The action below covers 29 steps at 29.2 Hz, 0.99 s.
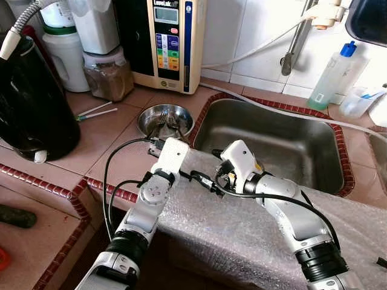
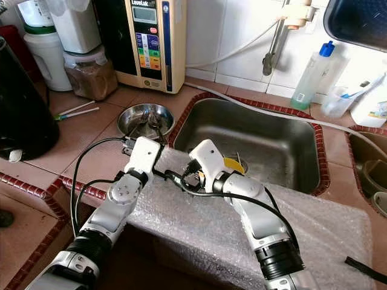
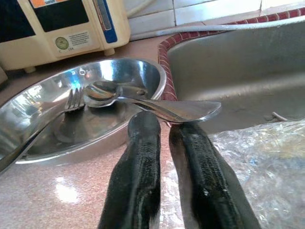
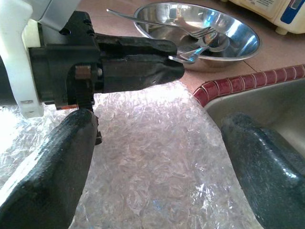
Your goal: Kitchen organization
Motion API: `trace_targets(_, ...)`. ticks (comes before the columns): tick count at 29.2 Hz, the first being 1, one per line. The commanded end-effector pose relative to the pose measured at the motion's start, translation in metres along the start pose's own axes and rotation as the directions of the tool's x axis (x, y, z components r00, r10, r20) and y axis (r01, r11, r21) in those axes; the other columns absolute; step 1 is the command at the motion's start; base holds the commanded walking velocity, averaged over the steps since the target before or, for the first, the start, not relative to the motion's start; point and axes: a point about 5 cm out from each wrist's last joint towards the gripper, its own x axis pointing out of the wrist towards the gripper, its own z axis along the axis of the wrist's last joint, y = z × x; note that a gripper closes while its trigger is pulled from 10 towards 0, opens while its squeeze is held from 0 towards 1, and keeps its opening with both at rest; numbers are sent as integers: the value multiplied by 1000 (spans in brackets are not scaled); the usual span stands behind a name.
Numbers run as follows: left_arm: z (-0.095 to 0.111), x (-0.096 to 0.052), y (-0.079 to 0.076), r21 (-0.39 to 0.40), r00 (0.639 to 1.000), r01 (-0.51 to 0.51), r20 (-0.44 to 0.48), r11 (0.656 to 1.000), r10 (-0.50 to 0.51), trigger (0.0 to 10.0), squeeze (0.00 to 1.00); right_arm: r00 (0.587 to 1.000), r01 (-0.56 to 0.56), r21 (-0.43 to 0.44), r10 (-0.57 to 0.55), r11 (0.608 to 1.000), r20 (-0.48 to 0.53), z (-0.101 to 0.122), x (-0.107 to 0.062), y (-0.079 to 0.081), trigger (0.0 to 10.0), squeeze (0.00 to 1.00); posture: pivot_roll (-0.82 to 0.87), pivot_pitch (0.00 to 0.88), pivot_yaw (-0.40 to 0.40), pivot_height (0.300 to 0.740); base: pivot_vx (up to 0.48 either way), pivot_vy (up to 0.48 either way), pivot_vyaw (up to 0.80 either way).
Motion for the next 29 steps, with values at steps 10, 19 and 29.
trace_targets(10, -1, 1, 1, 13, 1000, -17, -4, 1000, 17, 10000, 1000, 1000, -5, -28, 5, 1000, 6, 3, 1, -1, 10000, 0, 44, 0, -11, 740, 0, 0, 0)
trace_targets(19, -3, -1, 7, 56, 999, -47, -17, 997, 48, 10000, 1000, 1000, -6, -30, 7, 1000, 3, 3, 1, -2, 10000, 0, 44, 0, -12, 740, 0, 0, 0)
trace_targets(29, -10, -3, 15, 83, 997, -54, -47, 995, 58, 10000, 0, 1000, -7, -29, 7, 1000, 2, 2, 1, -1, 10000, 0, 44, 0, -11, 740, 0, 0, 0)
